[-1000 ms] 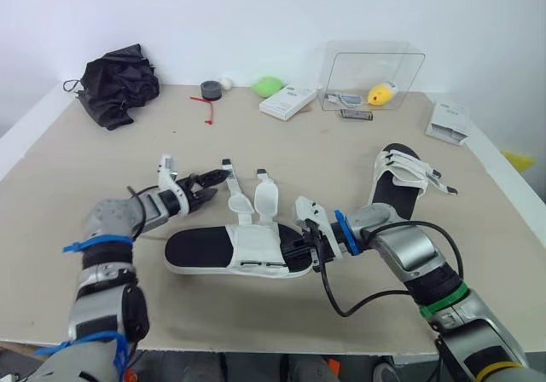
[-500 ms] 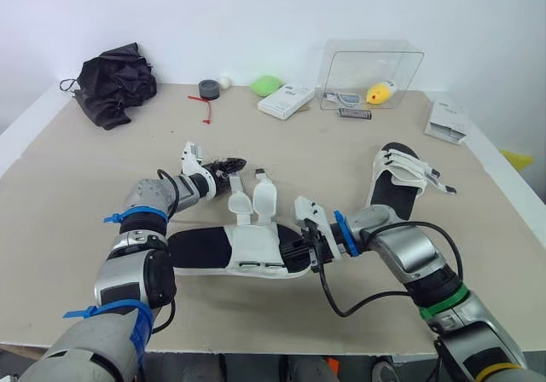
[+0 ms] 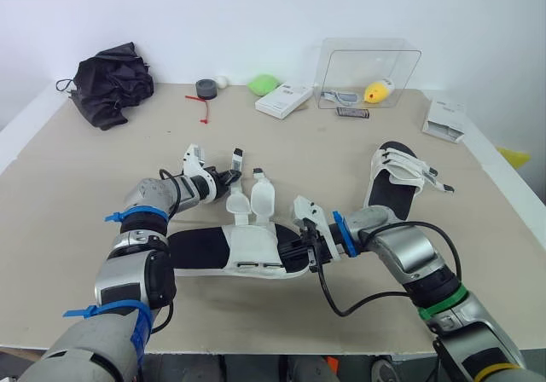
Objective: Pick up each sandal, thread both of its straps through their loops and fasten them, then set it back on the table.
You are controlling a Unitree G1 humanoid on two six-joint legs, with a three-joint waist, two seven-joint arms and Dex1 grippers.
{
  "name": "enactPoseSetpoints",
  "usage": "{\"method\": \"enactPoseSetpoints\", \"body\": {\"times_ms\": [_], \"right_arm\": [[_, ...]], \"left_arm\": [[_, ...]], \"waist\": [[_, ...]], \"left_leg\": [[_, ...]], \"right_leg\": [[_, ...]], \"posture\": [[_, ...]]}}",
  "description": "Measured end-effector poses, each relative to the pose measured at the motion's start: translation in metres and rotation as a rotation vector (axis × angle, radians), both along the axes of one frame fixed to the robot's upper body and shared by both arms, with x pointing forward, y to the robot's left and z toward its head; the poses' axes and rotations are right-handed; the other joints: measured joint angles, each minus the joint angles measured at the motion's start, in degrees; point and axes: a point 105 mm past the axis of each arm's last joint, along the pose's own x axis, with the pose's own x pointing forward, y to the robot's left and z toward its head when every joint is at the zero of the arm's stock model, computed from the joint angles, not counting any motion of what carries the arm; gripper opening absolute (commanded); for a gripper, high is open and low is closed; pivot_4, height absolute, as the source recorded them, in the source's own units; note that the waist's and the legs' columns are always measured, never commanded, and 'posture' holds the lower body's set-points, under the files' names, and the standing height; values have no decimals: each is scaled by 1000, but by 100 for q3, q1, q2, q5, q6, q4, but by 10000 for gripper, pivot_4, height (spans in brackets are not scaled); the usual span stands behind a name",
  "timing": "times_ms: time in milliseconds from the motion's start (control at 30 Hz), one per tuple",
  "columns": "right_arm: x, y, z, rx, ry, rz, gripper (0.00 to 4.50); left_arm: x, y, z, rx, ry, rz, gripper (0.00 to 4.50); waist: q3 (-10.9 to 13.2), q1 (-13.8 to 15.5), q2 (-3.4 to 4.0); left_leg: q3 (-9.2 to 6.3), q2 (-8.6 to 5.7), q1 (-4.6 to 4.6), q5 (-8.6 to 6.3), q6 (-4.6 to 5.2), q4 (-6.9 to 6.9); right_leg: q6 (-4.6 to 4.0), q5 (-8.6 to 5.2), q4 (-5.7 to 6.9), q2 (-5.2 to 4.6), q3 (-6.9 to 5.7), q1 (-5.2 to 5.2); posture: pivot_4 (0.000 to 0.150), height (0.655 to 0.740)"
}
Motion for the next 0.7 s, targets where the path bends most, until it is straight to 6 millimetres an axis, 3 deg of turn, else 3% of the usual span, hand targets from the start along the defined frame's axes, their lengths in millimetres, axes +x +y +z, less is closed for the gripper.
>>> {"method": "enactPoseSetpoints", "body": {"times_ms": [67,100,133,167,267,333,433,500,567,700], "right_arm": [[-1,0,1,6,1,3,0],[-1,0,2,8,-1,6,0],[-2,0,3,11,-2,9,0],[-2,1,3,12,-2,9,0],[-2,2,3,17,-1,9,0],[-2,2,3,18,-1,8,0],[-4,2,2,24,0,8,0],[-3,1,2,22,1,4,0],[-3,0,2,23,0,-1,0],[-3,1,2,23,-4,-4,0]], "left_arm": [[-2,0,11,-27,-95,-6,707],[-5,-2,23,-53,-172,-15,707],[-11,-7,52,-96,-314,-50,707],[-12,-8,58,-102,-340,-58,707],[-43,-18,105,-124,-625,-150,707],[-64,-24,117,-94,-769,-223,707],[-121,-35,106,162,-1083,-500,707],[-141,-40,92,252,-1181,-641,707],[-156,-41,78,334,-1292,-760,707],[-171,-36,73,451,-1537,-883,707]], "waist": [[13,-6,-5],[16,-8,-9],[22,-9,-19],[22,-9,-19],[25,-25,-14],[26,-23,-13],[29,-70,-4],[29,-60,-3],[30,-47,-3],[30,-6,-3]], "left_leg": [[0,3,-21,3,-19,-1],[0,5,-39,6,-28,-1],[-1,10,-51,9,-49,-1],[-1,10,-51,9,-51,-1],[5,12,-47,4,-61,-8],[4,11,-47,5,-64,-8],[13,11,-39,1,-72,-15],[11,10,-40,1,-71,-12],[11,11,-41,4,-65,-8],[14,15,-41,4,-55,-7]], "right_leg": [[-39,23,1,1,2,-22],[-46,28,1,3,2,-39],[-50,30,3,8,4,-56],[-50,30,3,9,5,-56],[-49,29,3,11,17,-58],[-49,29,3,11,16,-57],[-50,25,1,12,26,-55],[-53,22,0,10,18,-52],[-55,23,0,10,17,-52],[-59,20,0,11,18,-53]], "posture": [[1500,7400],[1500,7400],[1500,7400],[1500,7400],[1500,7400],[1500,7400],[1500,7400],[1500,7400],[1500,7400],[1500,7400]]}}
